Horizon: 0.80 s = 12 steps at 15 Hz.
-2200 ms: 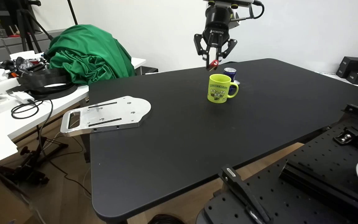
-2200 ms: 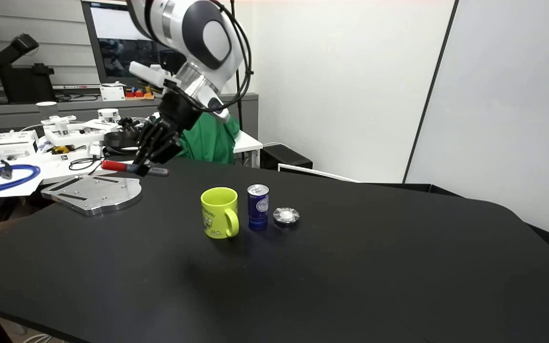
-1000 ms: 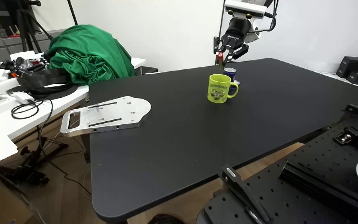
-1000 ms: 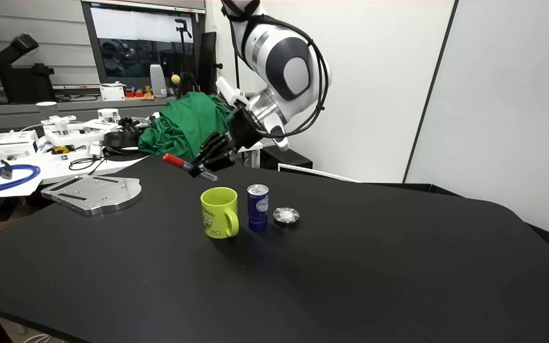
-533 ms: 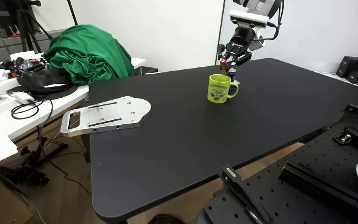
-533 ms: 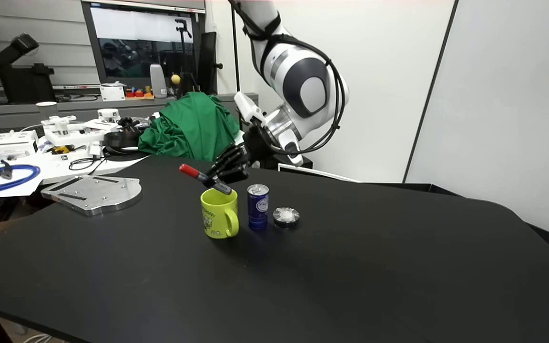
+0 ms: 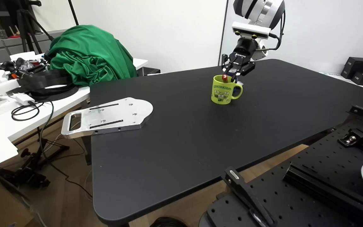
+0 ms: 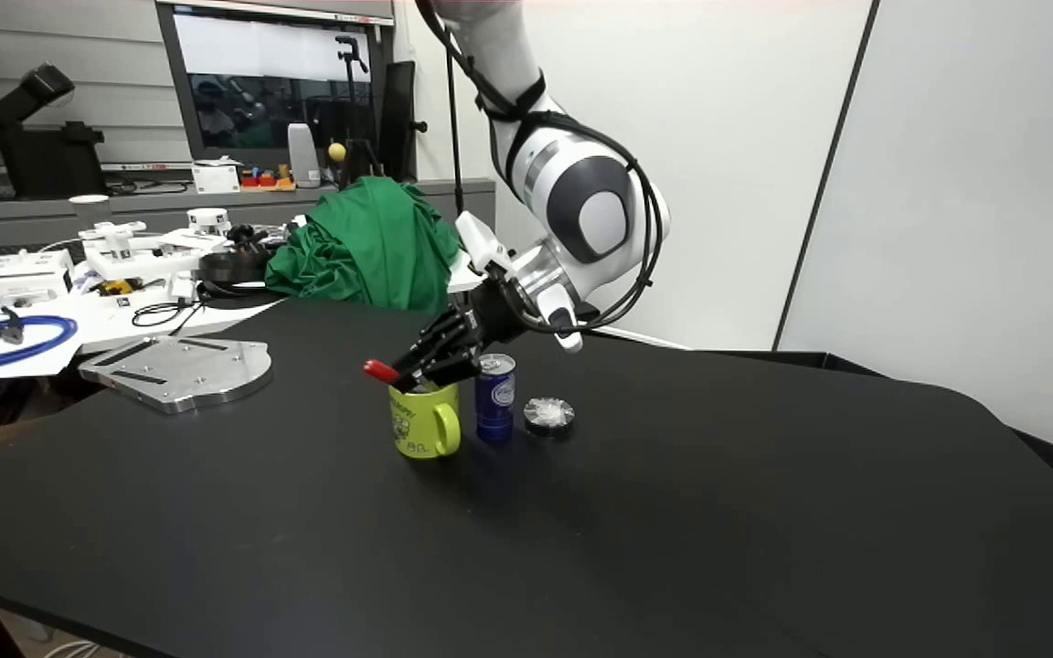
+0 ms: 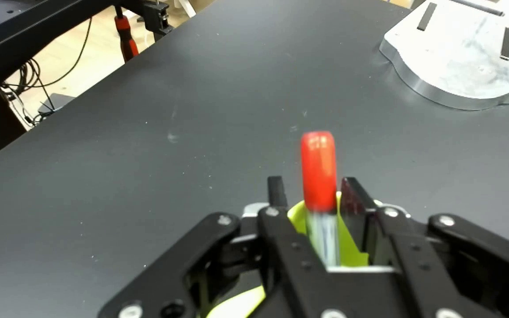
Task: Put the marker into the mug.
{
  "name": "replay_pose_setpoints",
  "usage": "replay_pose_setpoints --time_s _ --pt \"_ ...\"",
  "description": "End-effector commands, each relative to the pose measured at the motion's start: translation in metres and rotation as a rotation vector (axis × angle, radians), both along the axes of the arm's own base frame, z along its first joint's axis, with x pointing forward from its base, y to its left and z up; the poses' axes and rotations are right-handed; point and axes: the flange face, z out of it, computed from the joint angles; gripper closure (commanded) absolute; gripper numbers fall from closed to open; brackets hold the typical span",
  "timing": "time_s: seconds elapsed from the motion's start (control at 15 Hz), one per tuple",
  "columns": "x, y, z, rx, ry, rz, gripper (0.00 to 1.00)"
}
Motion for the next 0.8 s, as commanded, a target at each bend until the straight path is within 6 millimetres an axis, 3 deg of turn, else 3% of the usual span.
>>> replay_pose_setpoints --time_s 0.0,0.33,0.73 --pt "0.013 0.004 0.007 -0.002 -0.015 0.004 0.32" --pt "0.025 0.027 0.036 0.016 -0.053 0.05 0.01" --pt "0.031 0.072 0.087 0.073 -0.112 0.148 0.0"
